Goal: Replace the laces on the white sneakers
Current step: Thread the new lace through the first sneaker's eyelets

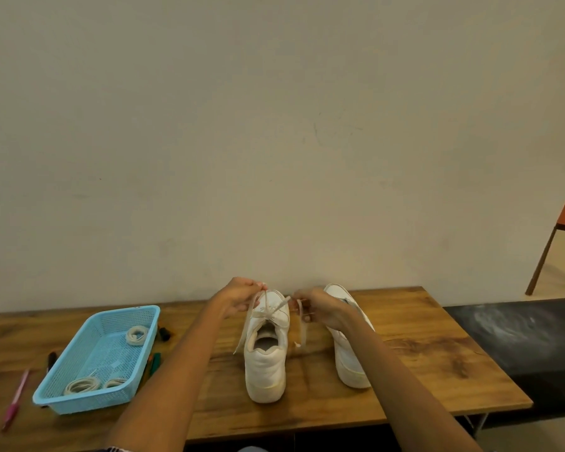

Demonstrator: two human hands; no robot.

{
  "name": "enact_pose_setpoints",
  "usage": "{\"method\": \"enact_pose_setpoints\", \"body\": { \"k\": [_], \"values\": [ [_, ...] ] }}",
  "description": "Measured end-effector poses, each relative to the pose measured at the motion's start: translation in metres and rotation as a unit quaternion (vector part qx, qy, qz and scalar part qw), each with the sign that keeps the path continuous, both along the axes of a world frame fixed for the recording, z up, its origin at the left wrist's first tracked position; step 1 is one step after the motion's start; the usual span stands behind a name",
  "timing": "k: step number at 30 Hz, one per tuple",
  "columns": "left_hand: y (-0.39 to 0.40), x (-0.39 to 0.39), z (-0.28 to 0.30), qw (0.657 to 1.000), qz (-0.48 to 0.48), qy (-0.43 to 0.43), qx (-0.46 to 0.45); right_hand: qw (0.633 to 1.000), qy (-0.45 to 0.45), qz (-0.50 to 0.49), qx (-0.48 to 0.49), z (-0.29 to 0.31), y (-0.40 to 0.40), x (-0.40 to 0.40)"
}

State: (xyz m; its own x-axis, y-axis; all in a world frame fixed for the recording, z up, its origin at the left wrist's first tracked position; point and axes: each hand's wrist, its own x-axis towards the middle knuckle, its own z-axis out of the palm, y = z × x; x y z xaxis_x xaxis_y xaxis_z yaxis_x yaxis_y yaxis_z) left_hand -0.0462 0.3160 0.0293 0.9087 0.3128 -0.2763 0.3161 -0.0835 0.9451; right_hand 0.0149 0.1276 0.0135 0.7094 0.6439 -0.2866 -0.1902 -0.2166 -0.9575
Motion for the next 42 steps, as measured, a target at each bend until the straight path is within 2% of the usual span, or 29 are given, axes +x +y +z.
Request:
{"method": "enact_pose_setpoints", "body": {
  "k": [5, 8, 12, 17, 25, 29, 31, 35, 38, 42],
  "values": [
    [-0.009, 0.003, -0.015, 0.999, -0.003, -0.036, -0.039, 0.979, 0.087, -0.086, 0.16, -0.004, 0.02, -0.004],
    [-0.011, 0.006, -0.018, 0.995, 0.04, -0.074, -0.059, 0.972, 0.092, -0.093, 0.195, -0.009, 0.026, -0.005],
    [-0.011, 0.008, -0.019, 0.989, 0.049, -0.109, -0.091, 0.967, 0.078, -0.085, 0.228, -0.008, 0.029, -0.01],
    [-0.007, 0.007, -0.024, 0.99, 0.027, -0.116, -0.081, 0.969, 0.056, -0.091, 0.223, -0.01, 0.027, -0.011],
    [-0.015, 0.014, -0.032, 0.989, 0.061, -0.129, -0.033, 0.974, -0.001, -0.109, 0.2, -0.012, 0.04, -0.015],
    [-0.017, 0.011, -0.033, 0.984, 0.084, -0.146, -0.059, 0.961, 0.026, -0.143, 0.234, -0.01, 0.047, -0.018],
    [-0.014, 0.008, -0.033, 0.986, 0.086, -0.125, -0.066, 0.95, 0.046, -0.184, 0.247, -0.009, 0.048, -0.02],
    [-0.013, 0.004, -0.026, 0.993, 0.02, -0.11, -0.031, 0.957, -0.006, -0.231, 0.176, -0.011, 0.048, -0.018],
    [-0.012, 0.004, -0.02, 0.994, -0.004, -0.106, 0.038, 0.971, -0.091, -0.189, 0.113, -0.008, 0.047, -0.014],
    [-0.009, 0.005, -0.019, 0.991, 0.022, -0.113, 0.068, 0.984, -0.126, -0.082, 0.094, -0.002, 0.042, -0.012]
  ]
}}
